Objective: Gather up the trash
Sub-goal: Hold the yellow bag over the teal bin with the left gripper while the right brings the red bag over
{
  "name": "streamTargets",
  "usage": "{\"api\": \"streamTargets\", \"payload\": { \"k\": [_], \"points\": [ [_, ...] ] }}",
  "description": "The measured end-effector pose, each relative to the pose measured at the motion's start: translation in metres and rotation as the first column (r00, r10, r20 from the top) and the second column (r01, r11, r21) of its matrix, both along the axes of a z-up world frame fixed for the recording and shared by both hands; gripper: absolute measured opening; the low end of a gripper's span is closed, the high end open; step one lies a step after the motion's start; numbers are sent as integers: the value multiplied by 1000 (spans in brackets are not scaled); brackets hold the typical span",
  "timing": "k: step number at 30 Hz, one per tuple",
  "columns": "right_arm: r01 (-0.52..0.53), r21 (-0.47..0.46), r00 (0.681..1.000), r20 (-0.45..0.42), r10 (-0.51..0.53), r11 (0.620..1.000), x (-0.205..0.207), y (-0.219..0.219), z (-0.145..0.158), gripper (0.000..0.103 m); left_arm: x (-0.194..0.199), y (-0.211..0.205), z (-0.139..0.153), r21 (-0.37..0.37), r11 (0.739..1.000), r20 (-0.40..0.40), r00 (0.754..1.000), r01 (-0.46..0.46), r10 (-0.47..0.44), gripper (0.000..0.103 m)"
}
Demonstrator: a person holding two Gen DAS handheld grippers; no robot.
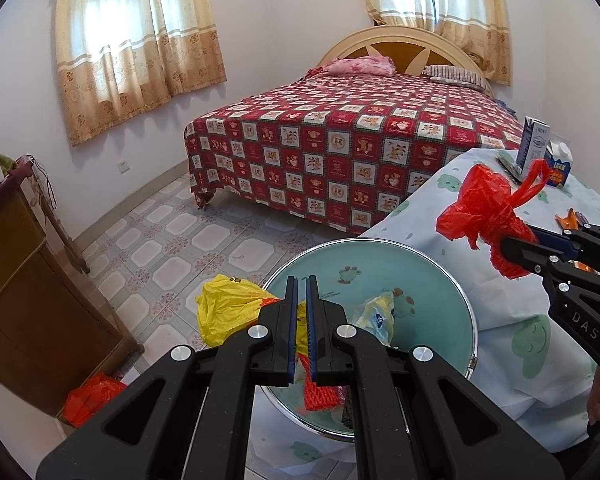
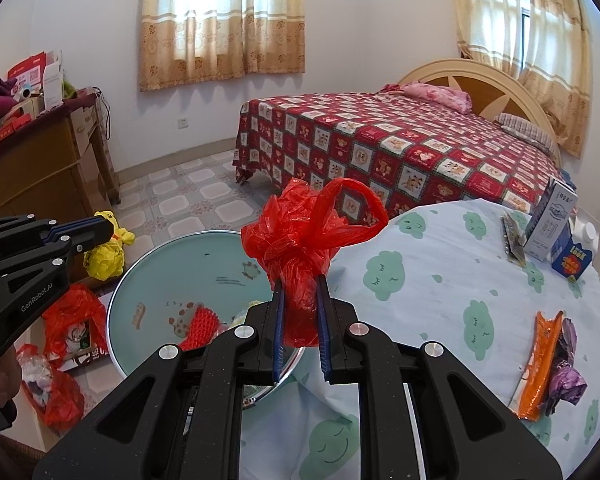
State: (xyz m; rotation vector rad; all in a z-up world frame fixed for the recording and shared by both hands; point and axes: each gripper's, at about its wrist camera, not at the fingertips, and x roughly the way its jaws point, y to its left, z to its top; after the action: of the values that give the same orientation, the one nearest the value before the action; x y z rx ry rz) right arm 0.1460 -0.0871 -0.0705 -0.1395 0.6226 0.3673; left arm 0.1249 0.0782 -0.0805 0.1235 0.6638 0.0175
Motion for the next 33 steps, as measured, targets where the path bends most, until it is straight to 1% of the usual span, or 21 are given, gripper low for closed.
{"api": "streamTargets", "payload": {
  "k": [19, 33],
  "points": [
    [-44, -13, 999, -1, 44, 999, 8, 22, -2, 15, 2, 9, 0, 0, 1000, 8, 1000, -14, 14, 4],
    [-51, -11, 999, -2, 51, 999, 6, 23, -2, 15, 3, 7, -1, -2, 1000, 0, 1000, -7, 7, 4]
  ]
}}
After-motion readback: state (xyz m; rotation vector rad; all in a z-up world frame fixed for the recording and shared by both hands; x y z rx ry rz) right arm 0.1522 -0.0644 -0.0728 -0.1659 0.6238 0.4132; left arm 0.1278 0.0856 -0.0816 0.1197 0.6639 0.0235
